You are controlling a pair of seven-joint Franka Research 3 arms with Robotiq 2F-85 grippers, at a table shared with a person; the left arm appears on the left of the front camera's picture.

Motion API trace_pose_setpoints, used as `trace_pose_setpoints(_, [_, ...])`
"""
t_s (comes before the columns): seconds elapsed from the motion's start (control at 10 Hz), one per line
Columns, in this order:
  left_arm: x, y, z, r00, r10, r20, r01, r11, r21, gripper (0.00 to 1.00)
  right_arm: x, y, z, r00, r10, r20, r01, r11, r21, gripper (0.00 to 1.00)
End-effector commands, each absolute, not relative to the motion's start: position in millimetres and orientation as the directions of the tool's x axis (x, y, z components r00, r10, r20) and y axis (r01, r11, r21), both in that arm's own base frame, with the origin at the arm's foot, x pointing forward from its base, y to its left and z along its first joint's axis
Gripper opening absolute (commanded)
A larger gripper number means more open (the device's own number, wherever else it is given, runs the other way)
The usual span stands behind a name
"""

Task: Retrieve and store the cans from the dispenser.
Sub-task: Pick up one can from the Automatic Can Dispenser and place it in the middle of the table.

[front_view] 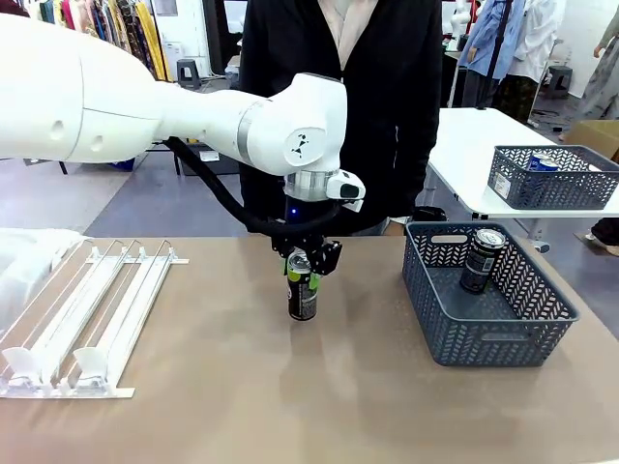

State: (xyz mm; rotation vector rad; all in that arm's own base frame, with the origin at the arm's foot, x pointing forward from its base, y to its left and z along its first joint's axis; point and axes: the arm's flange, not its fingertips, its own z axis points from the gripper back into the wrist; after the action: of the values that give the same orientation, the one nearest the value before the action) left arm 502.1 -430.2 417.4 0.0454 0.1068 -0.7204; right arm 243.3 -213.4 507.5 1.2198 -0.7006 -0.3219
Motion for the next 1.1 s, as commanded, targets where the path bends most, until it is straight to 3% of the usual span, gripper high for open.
trace_pose_setpoints(0.0, [503, -434, 418, 0.758, -0.639, -0.132, 0.647, 0.763, 0.020, 0.00, 245, -212, 508, 0.738, -0.583, 0.339, -0.170, 0.325, 0.930, 1.00])
trace_pose_setpoints(0.1, [503, -434, 418, 0.758, -0.638, -0.132, 0.646, 0.763, 0.022, 0.00, 245, -212, 508, 0.738, -0.583, 0.339, -0.170, 0.325, 0.930, 1.00])
trace_pose_setpoints(0.2, [504, -434, 417, 0.761, -0.635, -0.134, 0.642, 0.766, 0.018, 0.31, 245, -212, 508, 0.738, -0.583, 0.339, -0.170, 0.325, 0.930, 1.00])
trace_pose_setpoints(0.3, [503, -433, 417, 0.763, -0.631, -0.139, 0.639, 0.769, 0.017, 0.85, 245, -212, 508, 0.738, -0.583, 0.339, -0.170, 0.325, 0.930, 1.00])
trace_pose_setpoints(0.4, [504, -433, 417, 0.764, -0.630, -0.138, 0.638, 0.769, 0.020, 1.00, 245, -212, 508, 0.738, -0.583, 0.339, -0.170, 0.325, 0.930, 1.00])
trace_pose_setpoints(0.8, [505, -427, 422, 0.775, -0.619, -0.129, 0.625, 0.780, 0.013, 1.00, 245, -212, 508, 0.738, -0.583, 0.339, -0.170, 0.325, 0.930, 1.00])
trace_pose_setpoints(1.0, [496, -397, 458, 0.815, -0.573, -0.085, 0.571, 0.819, -0.048, 1.00, 245, -212, 508, 0.738, -0.583, 0.339, -0.170, 0.325, 0.930, 1.00])
